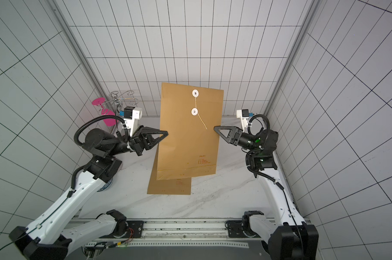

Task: Open the file bag
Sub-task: Pick up the file bag from the center of the board.

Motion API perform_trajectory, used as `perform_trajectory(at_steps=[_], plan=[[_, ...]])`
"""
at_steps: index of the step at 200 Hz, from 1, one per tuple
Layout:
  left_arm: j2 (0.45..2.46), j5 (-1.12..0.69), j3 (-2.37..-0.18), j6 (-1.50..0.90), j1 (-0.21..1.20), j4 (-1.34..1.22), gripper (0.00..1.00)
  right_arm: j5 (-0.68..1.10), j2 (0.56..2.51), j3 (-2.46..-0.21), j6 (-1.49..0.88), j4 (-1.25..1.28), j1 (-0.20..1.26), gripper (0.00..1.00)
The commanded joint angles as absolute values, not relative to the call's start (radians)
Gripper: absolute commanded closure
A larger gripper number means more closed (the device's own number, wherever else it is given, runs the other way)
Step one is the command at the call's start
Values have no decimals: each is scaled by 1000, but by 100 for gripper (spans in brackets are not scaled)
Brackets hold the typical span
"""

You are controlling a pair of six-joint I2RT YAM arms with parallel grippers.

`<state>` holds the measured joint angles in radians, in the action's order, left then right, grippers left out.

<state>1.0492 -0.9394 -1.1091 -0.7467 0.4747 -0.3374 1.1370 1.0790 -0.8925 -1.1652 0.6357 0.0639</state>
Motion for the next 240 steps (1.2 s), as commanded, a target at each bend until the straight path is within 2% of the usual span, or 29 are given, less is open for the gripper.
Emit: perform_trajectory(at_steps=[1, 16, 26, 45, 75, 97, 103, 117, 120, 129, 133, 152, 157, 163, 187, 207, 218, 233, 240], plan=[[1055, -963, -1093, -822, 471, -464, 100, 1184, 1069, -931, -1198, 731, 106, 19], [1058, -961, -1084, -838, 471, -490, 100, 1182, 1063, -934, -1197, 732, 123, 23], [1061, -957, -1078, -834, 470, -487, 100, 1176, 1060, -931, -1203, 736, 126, 31], [1070, -960, -1070, -832, 455, -475, 100, 1172, 1058, -923, -1232, 772, 128, 40], [1076, -954, -1054, -817, 436, -448, 100, 1154, 1039, -906, -1239, 772, 127, 74], [1084, -934, -1049, -784, 425, -393, 100, 1147, 1021, -904, -1216, 728, 127, 95], [1087, -926, -1050, -775, 420, -373, 100, 1144, 1014, -902, -1201, 709, 127, 100], [1101, -898, -1060, -760, 401, -317, 100, 1141, 994, -899, -1166, 655, 127, 100], [1107, -894, -1065, -757, 395, -304, 96, 1141, 989, -900, -1159, 639, 127, 100], [1124, -891, -1077, -758, 382, -276, 69, 1144, 977, -904, -1135, 602, 127, 100], [1130, -889, -1083, -759, 377, -262, 61, 1146, 970, -906, -1124, 586, 128, 100], [1164, -909, -1119, -746, 373, -213, 44, 1151, 946, -917, -1050, 475, 127, 100], [1170, -917, -1125, -747, 373, -211, 35, 1152, 940, -921, -1027, 440, 129, 100], [1178, -931, -1133, -751, 373, -216, 32, 1152, 933, -924, -1000, 405, 130, 100], [1193, -968, -1150, -764, 373, -245, 36, 1154, 917, -922, -954, 338, 134, 100], [1206, -977, -1181, -767, 373, -224, 59, 1145, 910, -914, -941, 322, 133, 100], [1211, -983, -1191, -776, 373, -217, 65, 1142, 908, -914, -934, 315, 134, 100], [1216, -1007, -1186, -794, 373, -245, 69, 1137, 909, -916, -930, 309, 134, 100], [1215, -1020, -1184, -799, 373, -257, 75, 1136, 910, -917, -925, 302, 134, 100]])
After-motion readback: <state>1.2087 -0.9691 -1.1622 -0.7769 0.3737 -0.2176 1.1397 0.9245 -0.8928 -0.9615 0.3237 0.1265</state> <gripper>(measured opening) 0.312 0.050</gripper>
